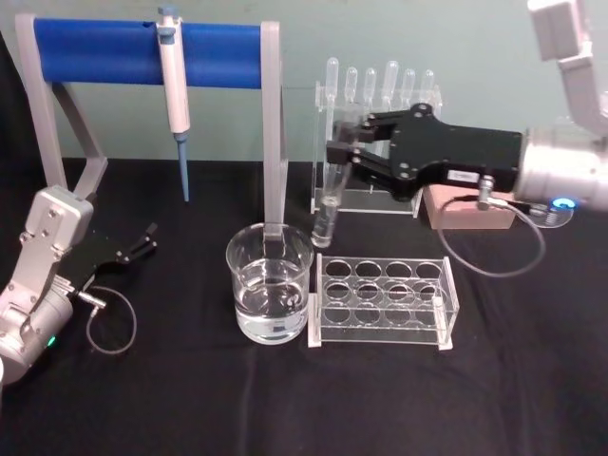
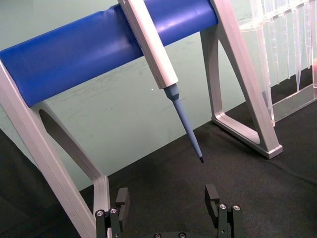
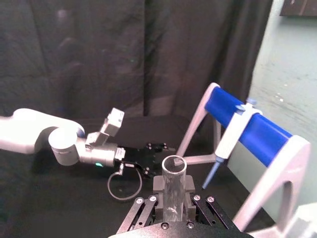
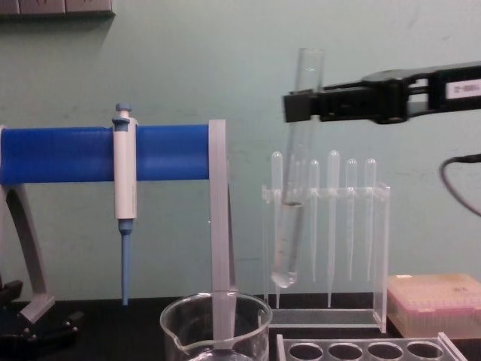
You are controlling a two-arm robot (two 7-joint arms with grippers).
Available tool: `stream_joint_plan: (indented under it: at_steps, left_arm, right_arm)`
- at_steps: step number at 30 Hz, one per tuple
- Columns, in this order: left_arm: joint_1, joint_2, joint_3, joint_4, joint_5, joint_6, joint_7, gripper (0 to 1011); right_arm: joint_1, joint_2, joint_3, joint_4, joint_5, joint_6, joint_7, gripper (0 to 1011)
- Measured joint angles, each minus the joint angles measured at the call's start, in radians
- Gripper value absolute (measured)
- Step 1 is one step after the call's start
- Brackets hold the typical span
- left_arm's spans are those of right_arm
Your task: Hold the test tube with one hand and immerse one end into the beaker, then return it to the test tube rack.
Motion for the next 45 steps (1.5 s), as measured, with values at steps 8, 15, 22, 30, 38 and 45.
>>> stream_joint_plan:
  at_steps: [8, 15, 22, 30, 38, 45]
  left_arm:
    - [0.000, 0.000, 0.000, 0.000, 0.000, 0.000, 0.000, 1000]
    - [0.000, 0.000, 0.000, 0.000, 0.000, 0.000, 0.000, 1000]
    - [0.000, 0.000, 0.000, 0.000, 0.000, 0.000, 0.000, 1000]
    - [0.000, 0.000, 0.000, 0.000, 0.000, 0.000, 0.000, 1000]
    - [0.000, 0.000, 0.000, 0.000, 0.000, 0.000, 0.000, 1000]
    - [0.000, 0.000, 0.000, 0.000, 0.000, 0.000, 0.000, 1000]
  right_arm:
    - [0.051, -0.069, -0.057, 0.063, -0.010, 0.004, -0.003, 241]
    - [0.079, -0.114, -0.100, 0.127, -0.032, -0.007, -0.002, 241]
    - [0.081, -0.146, -0.122, 0.191, -0.045, -0.036, 0.008, 241]
    - [0.059, -0.170, -0.141, 0.236, -0.065, -0.074, 0.020, 241]
    - [0.034, -0.178, -0.145, 0.257, -0.101, -0.109, 0.016, 241]
    - [0.011, -0.194, -0.144, 0.281, -0.120, -0.132, 0.015, 241]
